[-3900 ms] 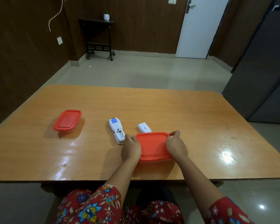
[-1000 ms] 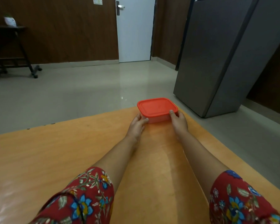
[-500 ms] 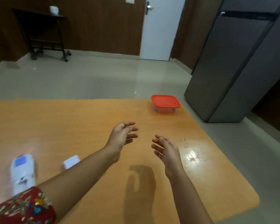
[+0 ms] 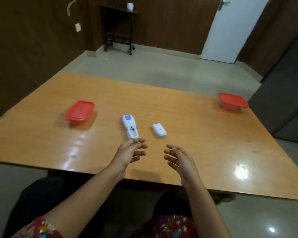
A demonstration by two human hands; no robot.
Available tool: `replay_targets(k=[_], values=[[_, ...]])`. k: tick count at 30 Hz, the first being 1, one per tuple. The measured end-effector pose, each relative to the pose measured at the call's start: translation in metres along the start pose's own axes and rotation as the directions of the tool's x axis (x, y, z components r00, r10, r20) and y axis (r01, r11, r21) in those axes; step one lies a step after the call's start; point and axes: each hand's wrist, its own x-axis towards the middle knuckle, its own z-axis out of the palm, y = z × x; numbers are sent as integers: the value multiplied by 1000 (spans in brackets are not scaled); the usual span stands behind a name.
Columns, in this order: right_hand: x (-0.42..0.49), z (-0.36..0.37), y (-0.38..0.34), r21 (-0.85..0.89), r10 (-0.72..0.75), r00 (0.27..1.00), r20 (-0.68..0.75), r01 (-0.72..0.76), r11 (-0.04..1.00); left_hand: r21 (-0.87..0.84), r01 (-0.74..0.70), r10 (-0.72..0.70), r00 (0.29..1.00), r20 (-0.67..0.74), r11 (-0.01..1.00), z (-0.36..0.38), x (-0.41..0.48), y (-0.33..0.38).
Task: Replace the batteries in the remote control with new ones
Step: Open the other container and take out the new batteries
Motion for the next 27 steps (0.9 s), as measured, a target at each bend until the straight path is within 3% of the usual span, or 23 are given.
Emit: replay_targets(k=[9,11,14,17,20,27], values=[[-1,110,9,-312,-160,963,218,225,923,13,-98,98,956,-278,995,-122,-13,-10],[12,132,14,-436,-186,935,300,309,845,36,-144,147,927,-345,989,-146,-7,-12],[35,159,21,-649,-206,896,393,429,628,99,-178,204,872,-446,979,-176,14,-12],[51,175,30,-778,-253,873,417,487,397,296,-106,244,843,-480,949,-197,42,-4],[59,180,39,-831,-295,855,427,500,244,485,22,265,816,-514,874,-207,74,10],[75,177,39,-818,-319,837,445,525,236,655,279,198,808,-556,702,-200,140,24]])
